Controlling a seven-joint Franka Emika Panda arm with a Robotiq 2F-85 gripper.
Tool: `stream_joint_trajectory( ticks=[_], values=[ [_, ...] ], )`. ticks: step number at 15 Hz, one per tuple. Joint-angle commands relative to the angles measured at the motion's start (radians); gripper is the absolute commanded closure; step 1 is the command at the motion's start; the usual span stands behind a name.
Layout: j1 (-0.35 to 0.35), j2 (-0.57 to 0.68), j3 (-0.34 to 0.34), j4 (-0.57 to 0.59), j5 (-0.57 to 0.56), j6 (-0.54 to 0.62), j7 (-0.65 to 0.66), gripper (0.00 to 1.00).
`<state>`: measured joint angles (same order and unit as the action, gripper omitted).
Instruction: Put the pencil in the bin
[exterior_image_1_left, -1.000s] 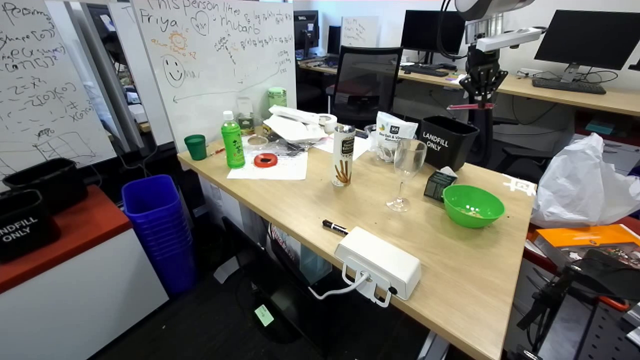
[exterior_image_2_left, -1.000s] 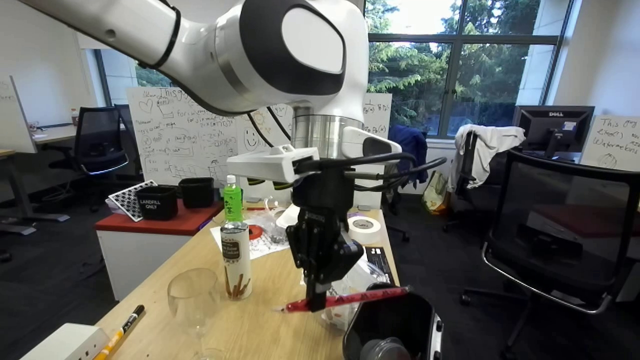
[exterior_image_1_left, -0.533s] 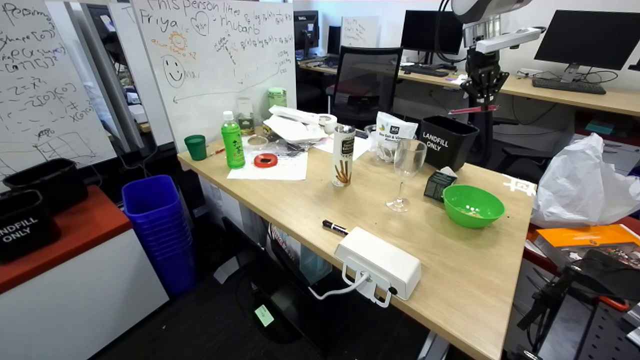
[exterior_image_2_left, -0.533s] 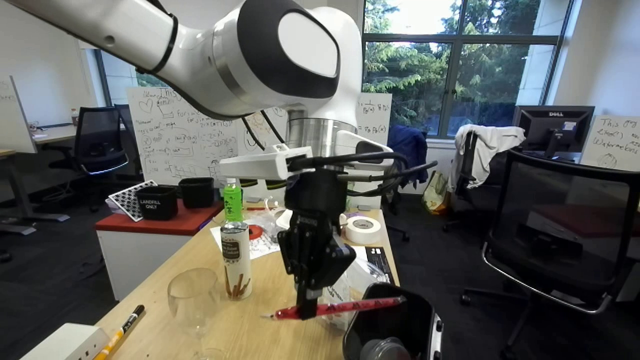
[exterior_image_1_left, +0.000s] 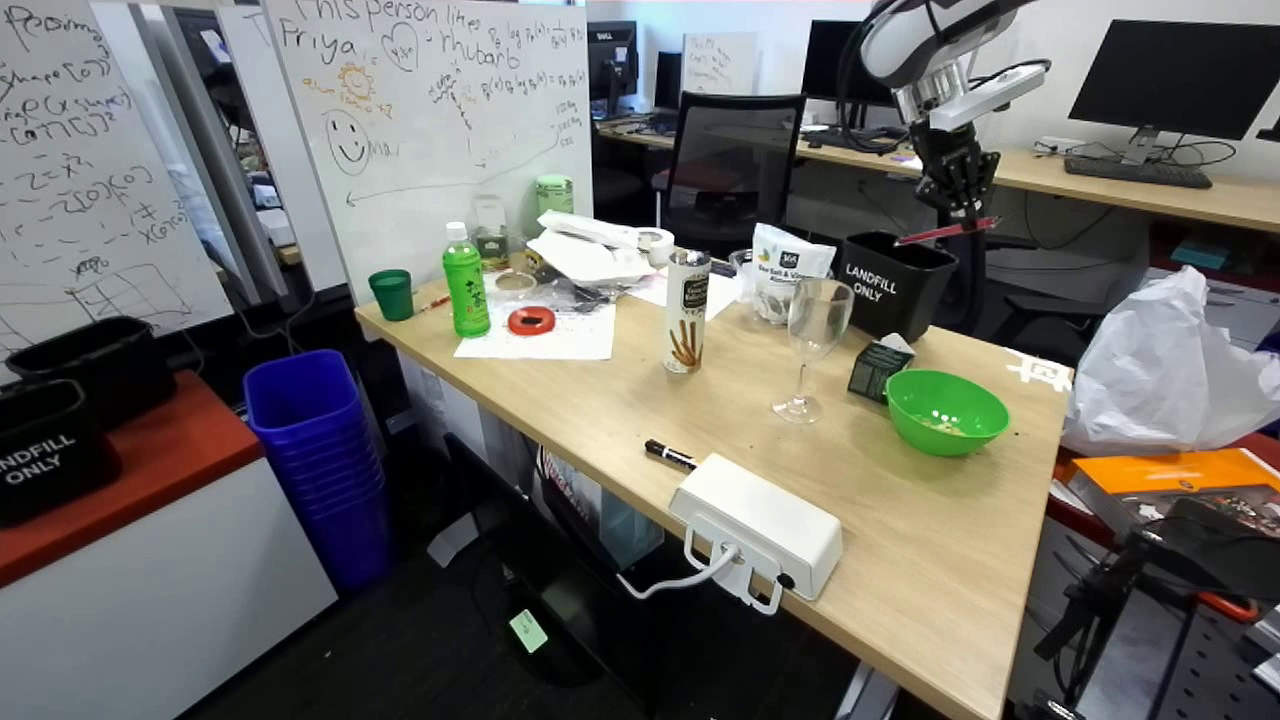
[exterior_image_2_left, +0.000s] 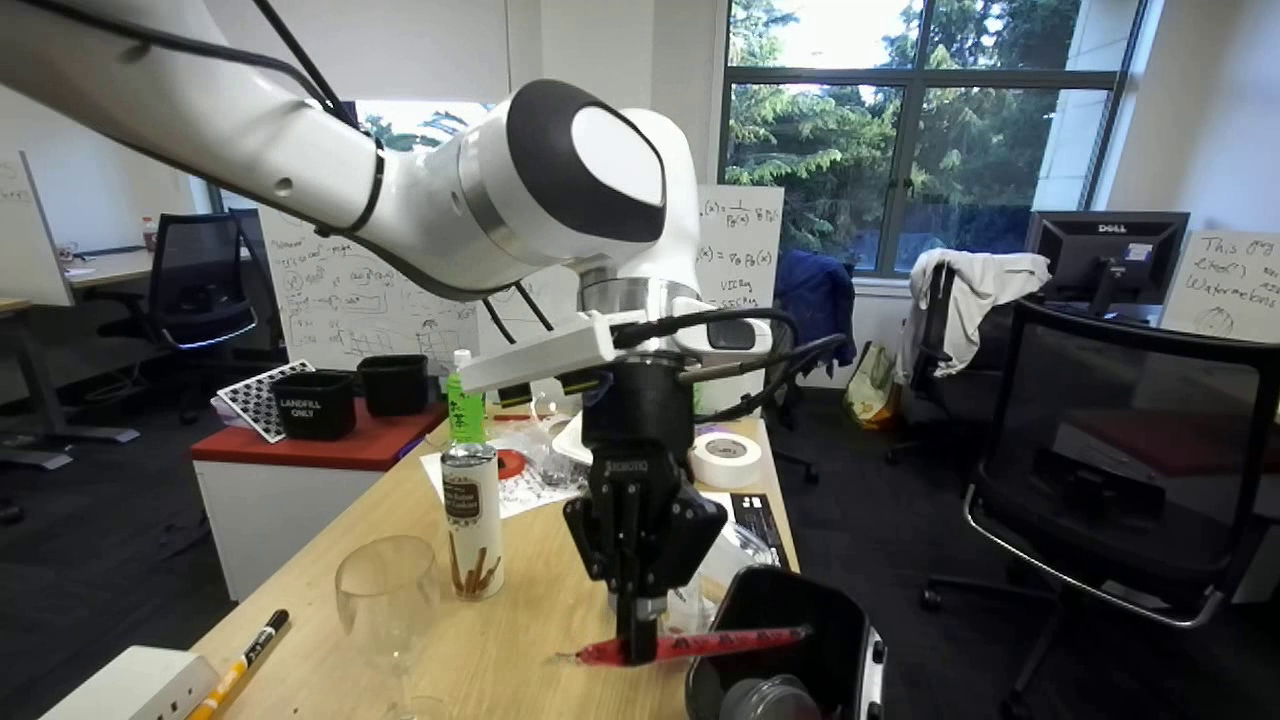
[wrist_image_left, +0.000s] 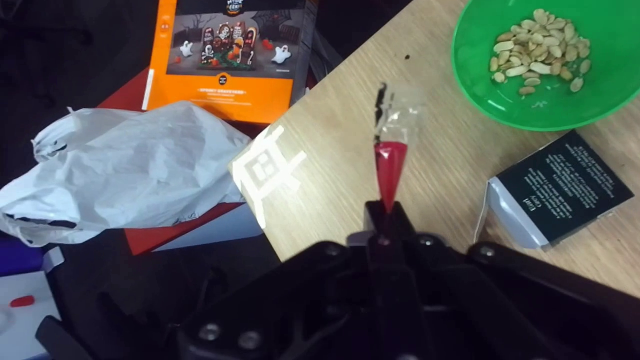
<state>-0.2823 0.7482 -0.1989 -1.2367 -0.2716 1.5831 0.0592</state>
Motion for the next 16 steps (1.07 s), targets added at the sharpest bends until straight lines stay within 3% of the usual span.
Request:
stream_joint_trajectory(
  ticks=[1,9,10,11,16],
  values=[
    [0.023,0.108,-0.026,0.145,-0.061,-0.086,-0.054,1.0],
    [0.058,0.262,-0.045,0.34,-0.183,-0.148,-0.132,1.0],
    [0.061,0.277,-0.05,0.361,-0.192,-0.154,-0.137,0.91],
    [0.062,0.292,-0.055,0.38,-0.2,-0.158,-0.142,0.72],
    [0.057,0.352,-0.065,0.476,-0.196,-0.175,-0.142,0.37]
  ],
)
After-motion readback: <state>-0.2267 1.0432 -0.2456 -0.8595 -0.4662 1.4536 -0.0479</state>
